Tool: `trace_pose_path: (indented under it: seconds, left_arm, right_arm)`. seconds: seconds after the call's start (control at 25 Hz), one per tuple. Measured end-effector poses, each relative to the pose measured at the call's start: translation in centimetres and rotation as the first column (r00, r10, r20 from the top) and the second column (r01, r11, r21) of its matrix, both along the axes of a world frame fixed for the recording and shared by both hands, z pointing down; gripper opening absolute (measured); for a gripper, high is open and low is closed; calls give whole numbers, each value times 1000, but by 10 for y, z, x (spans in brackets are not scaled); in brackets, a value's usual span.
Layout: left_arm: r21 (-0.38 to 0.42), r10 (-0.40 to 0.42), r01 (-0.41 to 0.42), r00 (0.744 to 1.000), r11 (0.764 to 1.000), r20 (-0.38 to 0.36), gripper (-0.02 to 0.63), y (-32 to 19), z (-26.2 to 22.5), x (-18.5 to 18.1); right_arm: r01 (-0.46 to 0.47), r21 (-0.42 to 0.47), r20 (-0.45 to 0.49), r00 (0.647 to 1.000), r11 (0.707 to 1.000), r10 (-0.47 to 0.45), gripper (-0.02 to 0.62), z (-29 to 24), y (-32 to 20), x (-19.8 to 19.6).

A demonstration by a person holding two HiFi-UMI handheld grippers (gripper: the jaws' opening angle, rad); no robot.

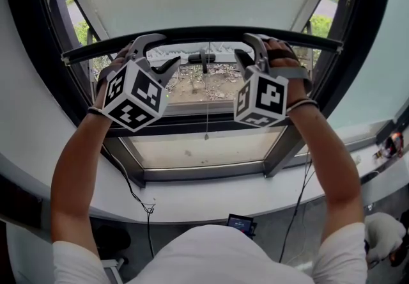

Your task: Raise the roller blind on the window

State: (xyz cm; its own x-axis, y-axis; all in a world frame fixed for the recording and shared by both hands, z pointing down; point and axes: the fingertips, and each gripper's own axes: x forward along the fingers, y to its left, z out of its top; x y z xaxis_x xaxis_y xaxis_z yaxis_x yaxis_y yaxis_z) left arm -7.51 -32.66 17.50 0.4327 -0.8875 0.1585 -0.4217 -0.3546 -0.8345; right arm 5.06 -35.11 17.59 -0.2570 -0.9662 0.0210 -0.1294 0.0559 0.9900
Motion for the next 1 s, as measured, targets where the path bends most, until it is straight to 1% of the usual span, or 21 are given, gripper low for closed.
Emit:
trace_pose_path:
  seconds: [0.48, 0.76, 0.92, 1.0]
  left_arm:
    - [57, -2, 2, 1000, 998, -7, 197, 4, -28, 1]
    - [76, -7, 7, 1000, 997, 1, 197, -2, -51, -2]
    - [69, -8, 7, 1000, 998, 8, 198, -1, -57, 0]
    - [66, -6, 6, 1000, 998, 6, 197, 0, -60, 1]
  right_arm:
    - [5, 73, 36, 999, 997, -8, 141, -31, 2, 0]
    - [4, 96, 44, 999, 995, -8, 141, -54, -3, -3]
    - [10, 112, 72, 997, 994, -18, 141, -62, -1, -1]
    - [25, 126, 104, 994, 992, -38, 141, -66, 1, -2]
